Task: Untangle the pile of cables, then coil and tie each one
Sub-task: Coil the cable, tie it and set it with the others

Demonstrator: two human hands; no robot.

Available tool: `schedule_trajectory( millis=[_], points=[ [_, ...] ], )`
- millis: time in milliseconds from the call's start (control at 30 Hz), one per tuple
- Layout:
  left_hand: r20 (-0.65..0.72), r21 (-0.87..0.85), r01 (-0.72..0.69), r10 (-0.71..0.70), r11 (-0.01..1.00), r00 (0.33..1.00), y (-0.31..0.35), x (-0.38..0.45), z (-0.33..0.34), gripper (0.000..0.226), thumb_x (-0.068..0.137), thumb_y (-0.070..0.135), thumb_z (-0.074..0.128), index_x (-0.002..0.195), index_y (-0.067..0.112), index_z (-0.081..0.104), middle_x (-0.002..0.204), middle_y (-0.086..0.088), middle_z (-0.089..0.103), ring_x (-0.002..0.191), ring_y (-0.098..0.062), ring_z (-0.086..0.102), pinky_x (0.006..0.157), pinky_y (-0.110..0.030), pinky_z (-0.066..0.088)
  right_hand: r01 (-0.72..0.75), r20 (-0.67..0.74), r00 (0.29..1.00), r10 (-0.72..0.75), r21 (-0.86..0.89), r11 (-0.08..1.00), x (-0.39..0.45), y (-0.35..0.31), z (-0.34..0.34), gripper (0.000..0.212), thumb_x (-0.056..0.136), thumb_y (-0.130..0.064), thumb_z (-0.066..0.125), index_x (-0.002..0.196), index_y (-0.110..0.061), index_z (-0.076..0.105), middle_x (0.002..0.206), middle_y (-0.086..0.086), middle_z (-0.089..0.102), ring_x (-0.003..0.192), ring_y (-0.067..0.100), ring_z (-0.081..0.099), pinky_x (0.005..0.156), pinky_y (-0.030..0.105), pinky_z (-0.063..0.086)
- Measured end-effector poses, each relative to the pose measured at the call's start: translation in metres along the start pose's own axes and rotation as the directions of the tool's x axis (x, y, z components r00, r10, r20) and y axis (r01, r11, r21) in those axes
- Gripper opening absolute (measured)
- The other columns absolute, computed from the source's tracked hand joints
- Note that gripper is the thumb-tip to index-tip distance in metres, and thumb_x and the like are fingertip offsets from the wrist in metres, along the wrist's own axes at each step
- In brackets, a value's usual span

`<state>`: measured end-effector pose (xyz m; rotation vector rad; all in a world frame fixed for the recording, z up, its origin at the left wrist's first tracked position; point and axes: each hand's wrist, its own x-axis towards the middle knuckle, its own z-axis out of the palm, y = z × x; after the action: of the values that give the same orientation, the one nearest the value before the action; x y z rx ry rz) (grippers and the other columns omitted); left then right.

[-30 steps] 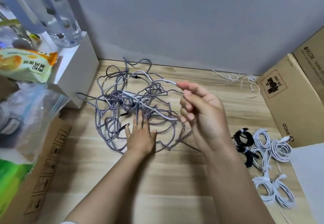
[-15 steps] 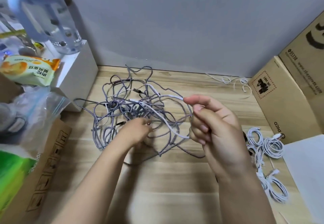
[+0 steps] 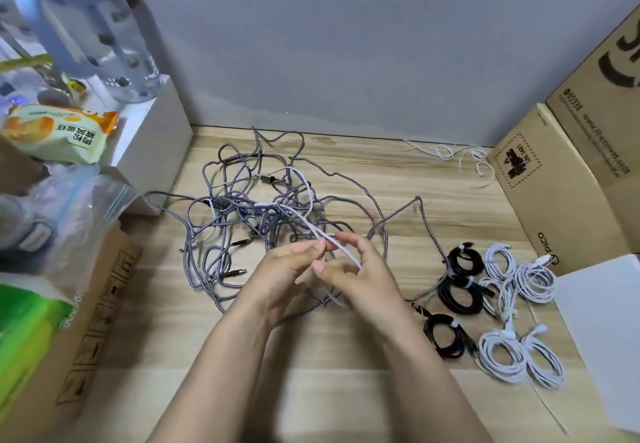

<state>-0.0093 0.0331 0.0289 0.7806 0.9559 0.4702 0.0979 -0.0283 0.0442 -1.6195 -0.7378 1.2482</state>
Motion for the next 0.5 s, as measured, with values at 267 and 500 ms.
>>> schedule_trajectory(
  millis=[267,500],
  points=[
    [-0.101,0.012,0.017,-0.016,1.000,0.995,0.005,0.008,-0.001,0.017,0.089,0.024,0.056,0.081,0.015,0.069,0.065,0.006,0.065,0.061,-0.005,0.058,0.065,-0.026,0.037,0.020,-0.002,1.000,-0.021,-0.161,0.987,0.003,-0.001,0.002,0.013,0.092,-0.018,0.059,0.081,-0.019,0.066,0.040,-0.011,0.049,0.040,0.000,0.043,0.045,0.017,0.037],
    [-0.295,-0.049,0.027,-0.040,0.998,0.955,0.019,0.049,-0.016,0.048,0.095,0.034,0.050,0.055,0.021,0.072,0.075,0.001,0.060,0.066,-0.016,0.051,0.063,-0.028,0.030,0.112,-0.089,0.967,-0.238,-0.694,0.712,-0.016,-0.016,-0.004,0.041,0.088,-0.053,0.052,0.053,-0.032,0.049,0.048,-0.003,0.043,0.054,0.019,0.030,0.054,0.036,0.027]
  ],
)
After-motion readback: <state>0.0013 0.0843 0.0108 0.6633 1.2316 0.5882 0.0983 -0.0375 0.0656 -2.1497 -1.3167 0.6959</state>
